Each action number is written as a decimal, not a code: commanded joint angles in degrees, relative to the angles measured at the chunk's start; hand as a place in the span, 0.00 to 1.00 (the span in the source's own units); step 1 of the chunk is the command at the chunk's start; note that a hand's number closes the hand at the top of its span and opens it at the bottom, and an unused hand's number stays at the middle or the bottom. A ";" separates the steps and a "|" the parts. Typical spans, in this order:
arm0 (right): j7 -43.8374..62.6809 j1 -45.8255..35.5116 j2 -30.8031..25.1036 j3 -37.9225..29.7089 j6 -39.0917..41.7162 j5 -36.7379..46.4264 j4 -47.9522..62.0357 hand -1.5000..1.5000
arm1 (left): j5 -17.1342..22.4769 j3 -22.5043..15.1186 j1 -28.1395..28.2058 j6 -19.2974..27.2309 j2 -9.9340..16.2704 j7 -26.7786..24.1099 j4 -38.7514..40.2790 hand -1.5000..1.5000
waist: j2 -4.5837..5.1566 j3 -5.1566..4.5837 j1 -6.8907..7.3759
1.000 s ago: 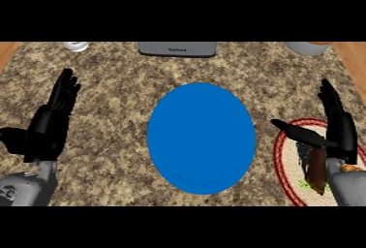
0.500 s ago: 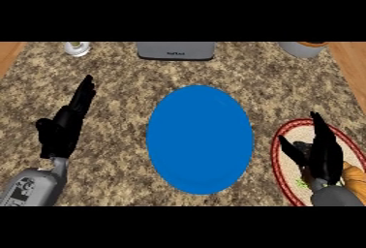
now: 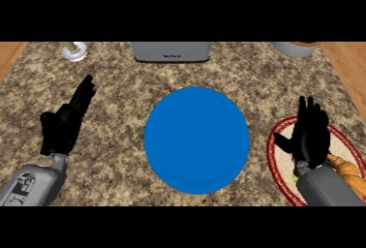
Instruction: Pick the sweet potato from the placemat and place it in the plate
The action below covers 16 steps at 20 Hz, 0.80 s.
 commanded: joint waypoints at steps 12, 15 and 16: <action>33.36 -6.06 8.73 -1.72 47.24 1.44 -13.57 0.00 | -0.50 1.10 -0.91 -0.11 -1.91 -1.75 2.96 0.50 | 0.17 0.67 -0.70; 33.23 -4.34 8.58 -3.99 49.17 1.04 -16.31 0.00 | 0.24 3.13 -0.55 -1.94 -0.41 -3.56 4.22 0.50 | 0.39 0.71 -0.49; 31.01 -4.65 7.04 -6.07 50.28 -0.08 -15.83 0.00 | 0.55 2.56 -2.20 -2.37 -1.10 -1.37 3.62 0.50 | 0.50 0.76 -0.37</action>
